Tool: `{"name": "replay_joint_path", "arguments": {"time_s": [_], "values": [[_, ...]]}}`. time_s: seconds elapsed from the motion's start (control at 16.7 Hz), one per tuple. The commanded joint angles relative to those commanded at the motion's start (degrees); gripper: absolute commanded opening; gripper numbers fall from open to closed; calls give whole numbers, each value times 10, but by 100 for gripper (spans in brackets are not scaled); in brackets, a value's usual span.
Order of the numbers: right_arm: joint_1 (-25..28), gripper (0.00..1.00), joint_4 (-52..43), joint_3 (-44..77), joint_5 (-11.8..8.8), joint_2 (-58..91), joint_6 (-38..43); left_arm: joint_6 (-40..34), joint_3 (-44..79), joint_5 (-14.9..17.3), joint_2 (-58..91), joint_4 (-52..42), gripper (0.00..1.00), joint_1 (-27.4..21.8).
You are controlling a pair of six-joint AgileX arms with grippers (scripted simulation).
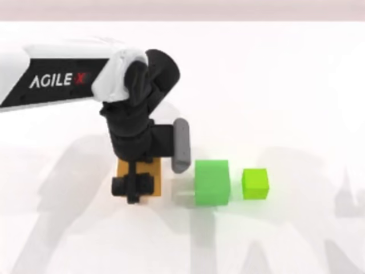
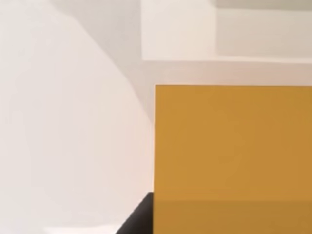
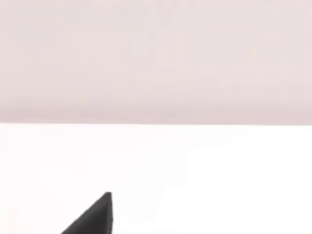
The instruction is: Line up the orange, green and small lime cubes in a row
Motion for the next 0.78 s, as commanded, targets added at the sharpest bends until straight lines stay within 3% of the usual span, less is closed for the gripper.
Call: {"name": "replay_joint_path", "arguments": {"time_s": [0.12,0.78], "values": [[0,100,0,0,0,0,0,0,0,0,0,0,0,0],[0,100,0,0,0,0,0,0,0,0,0,0,83,0]]}}
